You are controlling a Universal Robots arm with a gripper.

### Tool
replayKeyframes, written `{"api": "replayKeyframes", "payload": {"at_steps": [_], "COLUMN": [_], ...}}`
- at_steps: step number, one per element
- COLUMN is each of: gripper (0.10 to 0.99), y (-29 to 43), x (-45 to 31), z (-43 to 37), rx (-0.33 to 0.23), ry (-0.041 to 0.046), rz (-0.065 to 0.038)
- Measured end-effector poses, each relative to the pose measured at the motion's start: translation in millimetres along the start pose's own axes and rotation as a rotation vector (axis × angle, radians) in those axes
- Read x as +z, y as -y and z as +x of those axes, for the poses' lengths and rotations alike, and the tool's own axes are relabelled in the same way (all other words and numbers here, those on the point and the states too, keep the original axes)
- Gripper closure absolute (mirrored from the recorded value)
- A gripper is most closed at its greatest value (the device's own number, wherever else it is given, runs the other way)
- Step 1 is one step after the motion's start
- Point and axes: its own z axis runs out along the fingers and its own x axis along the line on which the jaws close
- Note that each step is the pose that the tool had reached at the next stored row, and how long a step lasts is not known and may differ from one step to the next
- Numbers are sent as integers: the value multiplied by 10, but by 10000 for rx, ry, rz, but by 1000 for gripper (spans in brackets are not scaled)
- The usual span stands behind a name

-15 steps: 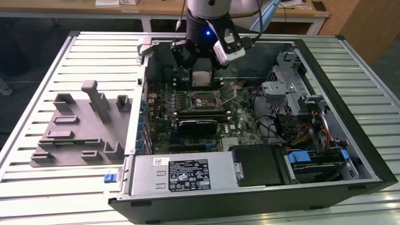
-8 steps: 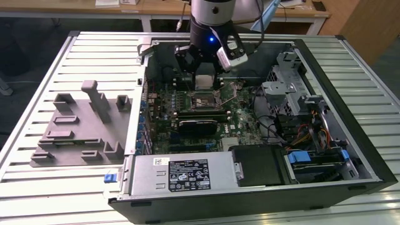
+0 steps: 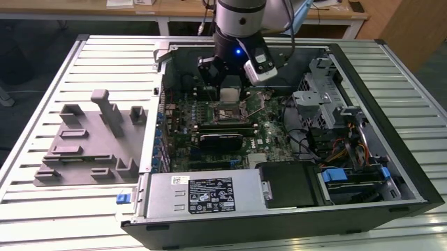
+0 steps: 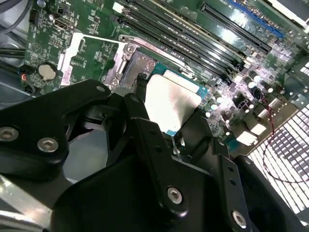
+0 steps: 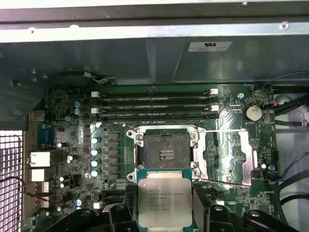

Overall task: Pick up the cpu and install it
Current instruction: 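Pick up the cpu and move it towards the insertion slot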

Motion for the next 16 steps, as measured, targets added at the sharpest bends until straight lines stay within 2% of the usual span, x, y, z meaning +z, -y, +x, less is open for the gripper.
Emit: {"api": "replayKeyframes", "payload": {"at_steps": [9,16], "gripper": [545,545], "y": [-8,-72], "x": [164,296], "z": [-1,0], "rx": [0,-1], "ry": [0,-1], "rz": [1,2]}}
